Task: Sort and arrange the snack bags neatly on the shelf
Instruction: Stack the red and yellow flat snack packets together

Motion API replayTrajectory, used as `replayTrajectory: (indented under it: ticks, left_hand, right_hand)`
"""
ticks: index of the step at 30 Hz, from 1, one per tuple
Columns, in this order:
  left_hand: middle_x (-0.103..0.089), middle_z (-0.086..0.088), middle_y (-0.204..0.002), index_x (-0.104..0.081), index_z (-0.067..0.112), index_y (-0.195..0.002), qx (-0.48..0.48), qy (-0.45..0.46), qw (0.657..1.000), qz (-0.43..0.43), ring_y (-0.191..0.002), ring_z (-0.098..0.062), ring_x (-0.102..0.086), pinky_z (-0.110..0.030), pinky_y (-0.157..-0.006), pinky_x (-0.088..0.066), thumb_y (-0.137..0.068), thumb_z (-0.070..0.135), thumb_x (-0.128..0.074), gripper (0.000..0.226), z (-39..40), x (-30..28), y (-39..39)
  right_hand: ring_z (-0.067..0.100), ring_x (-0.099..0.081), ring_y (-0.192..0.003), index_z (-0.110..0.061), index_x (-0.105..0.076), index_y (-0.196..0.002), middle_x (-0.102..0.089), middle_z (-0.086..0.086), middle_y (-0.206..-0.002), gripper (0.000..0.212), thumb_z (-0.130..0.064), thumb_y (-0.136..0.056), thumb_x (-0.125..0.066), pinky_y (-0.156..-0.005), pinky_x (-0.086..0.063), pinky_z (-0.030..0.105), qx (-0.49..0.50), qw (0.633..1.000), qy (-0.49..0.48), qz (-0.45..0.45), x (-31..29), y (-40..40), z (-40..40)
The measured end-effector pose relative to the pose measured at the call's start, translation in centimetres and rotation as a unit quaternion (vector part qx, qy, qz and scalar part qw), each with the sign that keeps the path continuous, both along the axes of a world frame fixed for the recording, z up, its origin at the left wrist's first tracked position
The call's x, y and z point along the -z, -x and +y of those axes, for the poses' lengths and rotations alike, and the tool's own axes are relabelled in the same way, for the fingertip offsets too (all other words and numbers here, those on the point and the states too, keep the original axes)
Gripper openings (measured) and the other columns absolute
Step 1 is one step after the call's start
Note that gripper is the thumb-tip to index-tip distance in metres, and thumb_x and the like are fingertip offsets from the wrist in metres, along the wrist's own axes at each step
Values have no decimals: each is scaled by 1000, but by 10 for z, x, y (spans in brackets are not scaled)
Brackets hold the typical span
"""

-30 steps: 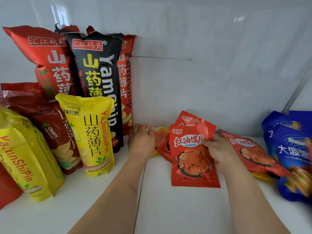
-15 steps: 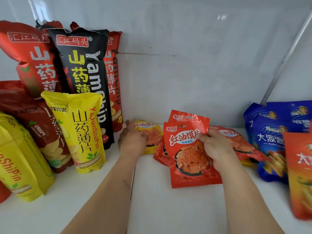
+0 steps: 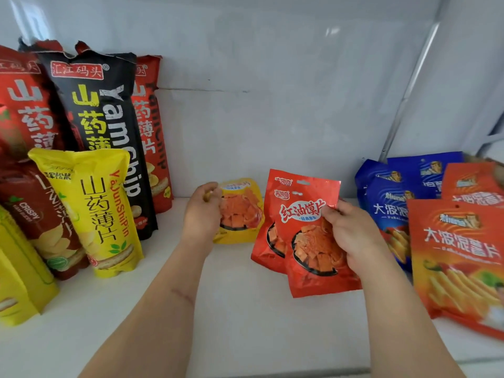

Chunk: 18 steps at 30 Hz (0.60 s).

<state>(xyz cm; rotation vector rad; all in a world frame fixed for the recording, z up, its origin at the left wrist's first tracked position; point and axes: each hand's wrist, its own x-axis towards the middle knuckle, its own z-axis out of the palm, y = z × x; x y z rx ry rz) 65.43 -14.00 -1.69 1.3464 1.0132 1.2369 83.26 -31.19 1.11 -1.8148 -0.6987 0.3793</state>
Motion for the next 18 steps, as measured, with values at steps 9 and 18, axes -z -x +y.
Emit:
replayTrajectory:
  ticks: [9, 18]
  left_hand:
    - [-64, -4, -119, -37, 25, -151, 83, 41, 994, -54, -98, -18, -66, -23, -76, -56, -104, 10, -51, 52, -36, 1, -54]
    - [-50, -12, -148, -35, 25, -154, 59, 83, 995, -1, -93, -17, -65, -24, -67, -55, -103, 11, -53, 55, -43, 14, -92]
  right_hand:
    - [27, -58, -116, -15, -63, -124, -64, 3, -120, 34, -37, -102, -49, -99, -48, 41, 74, 996, 29, -49, -15, -53, -35]
    - [24, -54, -92, -13, -59, -103, -60, 3, -101, 28, -35, -104, -41, -76, -41, 34, 88, 983, 104, -119, 19, -73, -17]
